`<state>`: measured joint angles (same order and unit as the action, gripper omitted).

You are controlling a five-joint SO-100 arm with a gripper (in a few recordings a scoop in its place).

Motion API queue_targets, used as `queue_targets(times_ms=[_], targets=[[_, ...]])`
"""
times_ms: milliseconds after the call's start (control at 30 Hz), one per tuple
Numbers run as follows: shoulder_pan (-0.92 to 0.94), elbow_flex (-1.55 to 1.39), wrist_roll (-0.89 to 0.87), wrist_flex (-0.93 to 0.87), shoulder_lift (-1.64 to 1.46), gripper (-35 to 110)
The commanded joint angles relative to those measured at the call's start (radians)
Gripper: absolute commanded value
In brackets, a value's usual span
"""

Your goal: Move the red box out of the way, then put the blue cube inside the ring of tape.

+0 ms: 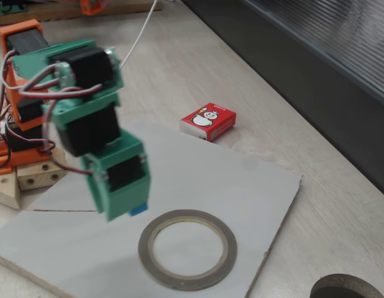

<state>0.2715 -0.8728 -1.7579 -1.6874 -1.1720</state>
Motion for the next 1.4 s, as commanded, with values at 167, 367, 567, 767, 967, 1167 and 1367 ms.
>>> queue_targets(times_ms=[167,367,567,767,967,1167,1367], targets=[[-0.14,0.04,-0.006,0.006,0.175,0],[-0.155,0.11,-0.008,0.095,0.235,0],[-0.153,0.158,-0.008,0.235,0.236,0],[-0.147,0.156,-0.008,0.224,0.238,0],[-0.15,0.156,-0.008,0.222,0.325,0],[-0.153,0.164,-0.008,0.224,0.331,0],[-0.15,0.158,-0.008,0.224,0.324,0]])
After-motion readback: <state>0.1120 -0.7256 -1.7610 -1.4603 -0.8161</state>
